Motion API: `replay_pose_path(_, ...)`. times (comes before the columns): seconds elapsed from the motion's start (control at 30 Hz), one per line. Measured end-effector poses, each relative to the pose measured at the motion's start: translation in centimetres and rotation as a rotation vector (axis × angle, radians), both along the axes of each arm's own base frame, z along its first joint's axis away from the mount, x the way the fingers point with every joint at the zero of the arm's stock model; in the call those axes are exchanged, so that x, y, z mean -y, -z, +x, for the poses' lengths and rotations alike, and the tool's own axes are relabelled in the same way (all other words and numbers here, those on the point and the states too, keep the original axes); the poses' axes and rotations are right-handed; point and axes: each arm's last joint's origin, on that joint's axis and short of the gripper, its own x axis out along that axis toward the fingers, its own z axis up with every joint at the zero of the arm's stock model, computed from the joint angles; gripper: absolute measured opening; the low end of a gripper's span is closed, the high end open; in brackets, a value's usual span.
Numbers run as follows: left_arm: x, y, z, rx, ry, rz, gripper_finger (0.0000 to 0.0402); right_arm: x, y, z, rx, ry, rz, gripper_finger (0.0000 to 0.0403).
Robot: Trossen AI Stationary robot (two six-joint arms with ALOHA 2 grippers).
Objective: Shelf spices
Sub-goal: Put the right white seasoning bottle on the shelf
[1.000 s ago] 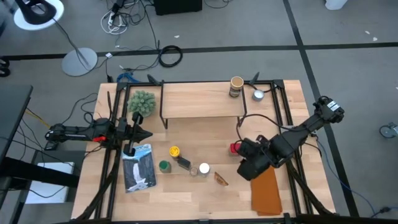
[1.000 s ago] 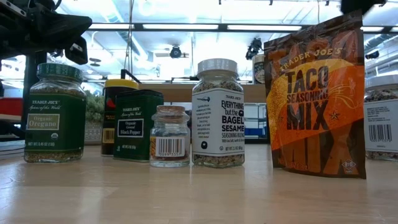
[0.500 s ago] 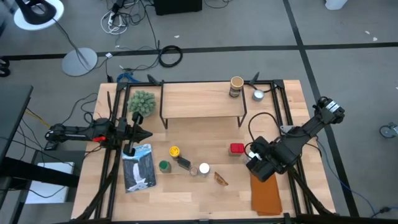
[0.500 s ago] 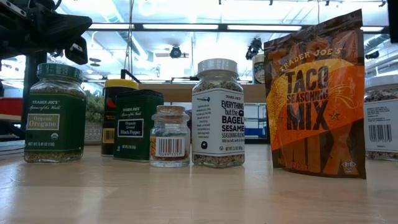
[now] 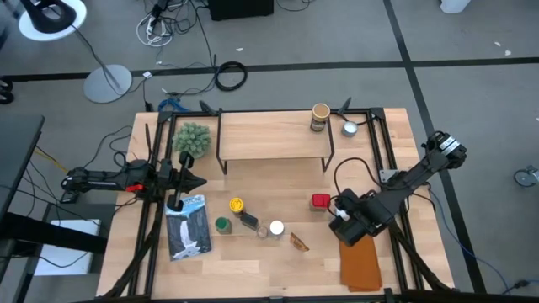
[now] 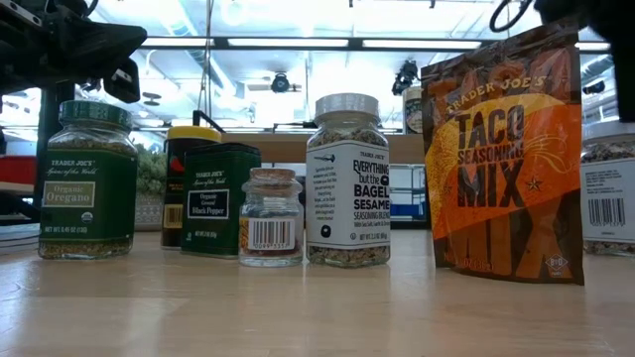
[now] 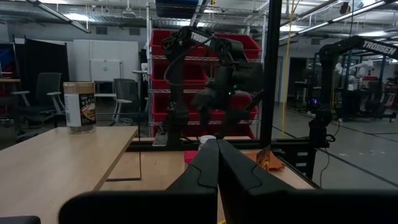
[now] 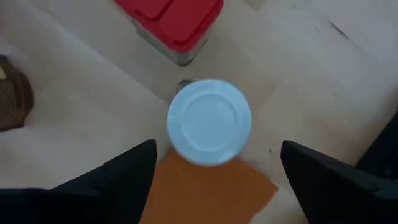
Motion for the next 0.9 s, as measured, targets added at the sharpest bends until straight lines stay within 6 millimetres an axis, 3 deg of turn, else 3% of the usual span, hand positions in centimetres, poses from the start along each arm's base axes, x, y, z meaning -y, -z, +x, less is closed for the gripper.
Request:
replay_pose_path(0.4, 0.0, 0.0, 0.0, 0.000, 0.000, 0.000, 0.0006, 1.4, 6.0, 0.0, 0.077, 0.043, 0.018, 0.0354)
replay_pose_path(0.57, 0.0, 0.0, 0.0, 0.000, 0.000, 0.000, 0.0006, 2.2, 7.3, -0.7, 0.135, 0.121, -0.082, 0.0347)
replay_pose_path(0.77, 0.0, 0.0, 0.0, 0.000, 0.000, 0.000, 0.0006, 2.8, 8.1, -1.3, 0.193, 0.167, -0.180, 0.0302)
replay_pose_path(0.9, 0.0, 0.0, 0.0, -0.001, 0.000, 0.000, 0.0006, 2.9, 8.5, -1.5, 0.165, 0.176, -0.166, 0.0228)
